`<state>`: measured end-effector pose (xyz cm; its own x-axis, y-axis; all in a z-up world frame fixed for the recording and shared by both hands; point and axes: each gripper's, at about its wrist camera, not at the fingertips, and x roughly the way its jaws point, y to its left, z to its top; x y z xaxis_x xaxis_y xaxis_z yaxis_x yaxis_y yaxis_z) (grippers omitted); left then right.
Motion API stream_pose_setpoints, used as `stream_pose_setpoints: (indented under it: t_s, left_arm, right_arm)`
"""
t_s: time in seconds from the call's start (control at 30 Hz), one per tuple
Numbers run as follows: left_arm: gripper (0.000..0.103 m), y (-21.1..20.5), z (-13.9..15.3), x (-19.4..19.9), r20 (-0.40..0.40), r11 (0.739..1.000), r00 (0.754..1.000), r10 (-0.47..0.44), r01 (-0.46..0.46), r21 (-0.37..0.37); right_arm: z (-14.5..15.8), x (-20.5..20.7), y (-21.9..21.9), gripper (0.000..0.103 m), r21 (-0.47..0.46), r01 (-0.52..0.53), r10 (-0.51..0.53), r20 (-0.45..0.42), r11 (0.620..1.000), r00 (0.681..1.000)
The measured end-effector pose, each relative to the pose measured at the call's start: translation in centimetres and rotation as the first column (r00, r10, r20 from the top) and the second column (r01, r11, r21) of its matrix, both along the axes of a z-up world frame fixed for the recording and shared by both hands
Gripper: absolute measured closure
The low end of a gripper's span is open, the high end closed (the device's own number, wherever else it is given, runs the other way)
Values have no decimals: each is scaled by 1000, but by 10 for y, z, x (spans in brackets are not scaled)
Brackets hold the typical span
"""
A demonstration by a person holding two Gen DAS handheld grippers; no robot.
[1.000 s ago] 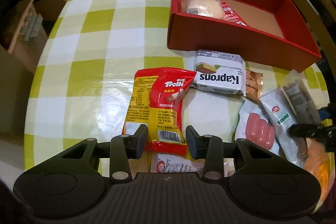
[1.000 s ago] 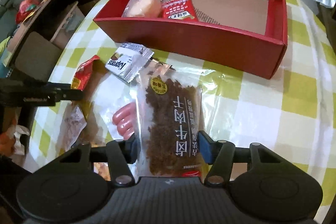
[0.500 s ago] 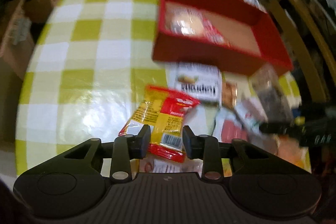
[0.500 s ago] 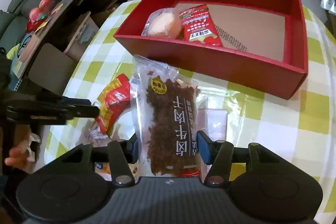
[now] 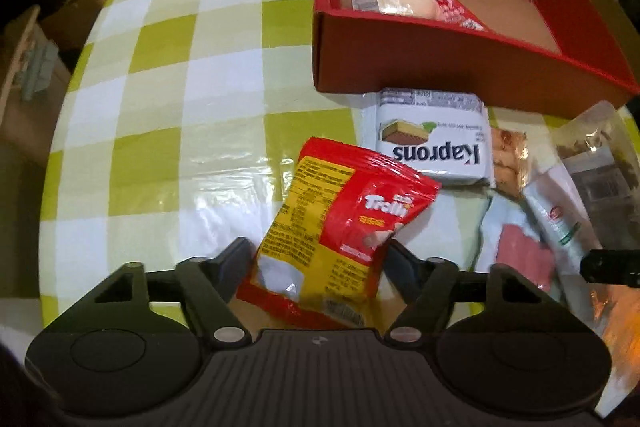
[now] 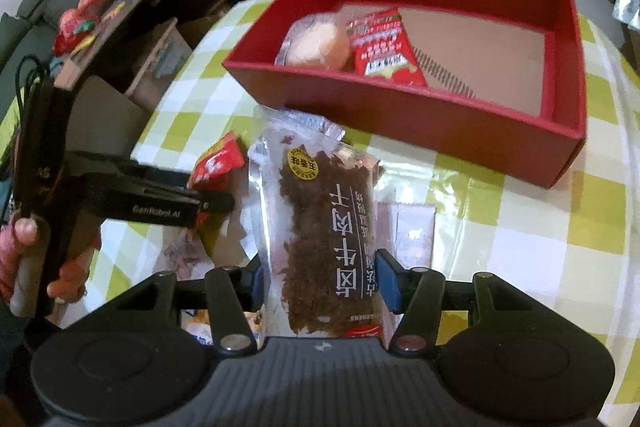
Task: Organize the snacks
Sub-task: 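Carry both held packets over the red box and open both grippers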
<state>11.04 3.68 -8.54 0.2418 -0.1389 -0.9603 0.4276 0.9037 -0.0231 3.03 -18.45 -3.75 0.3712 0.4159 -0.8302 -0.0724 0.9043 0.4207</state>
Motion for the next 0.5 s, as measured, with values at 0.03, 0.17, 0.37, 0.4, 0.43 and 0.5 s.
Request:
stream_pose_setpoints:
  t_s: [0.03, 0.17, 0.37, 0.4, 0.43, 0.5]
  left_arm:
    - [38, 2, 3, -2, -6, 1000, 1000, 3, -3, -18]
    - [47, 11, 15, -5, -28, 996, 998, 50, -52, -76]
    - [47, 25, 51, -5, 0, 972, 994, 110, -108, -206]
    - [47, 25, 59, -5, 12, 968, 993, 115, -109, -227]
    - [47, 24, 66, -5, 22, 962, 993, 117, -108, -249]
    - [47, 17, 80, -2, 43, 952, 992, 114, -97, -291]
  right_arm:
    - [3, -1, -3, 39, 2, 6, -6, 11, 1000, 1000]
    - [16, -3, -12, 39, 12, 31, -32, 48, 999, 998]
    - [37, -3, -22, 39, 31, 66, -69, 107, 997, 992]
    - [42, -2, -24, 39, 35, 72, -75, 118, 997, 990]
    - [46, 0, -26, 39, 37, 77, -81, 128, 996, 988]
    - [54, 4, -29, 39, 35, 96, -101, 152, 995, 983]
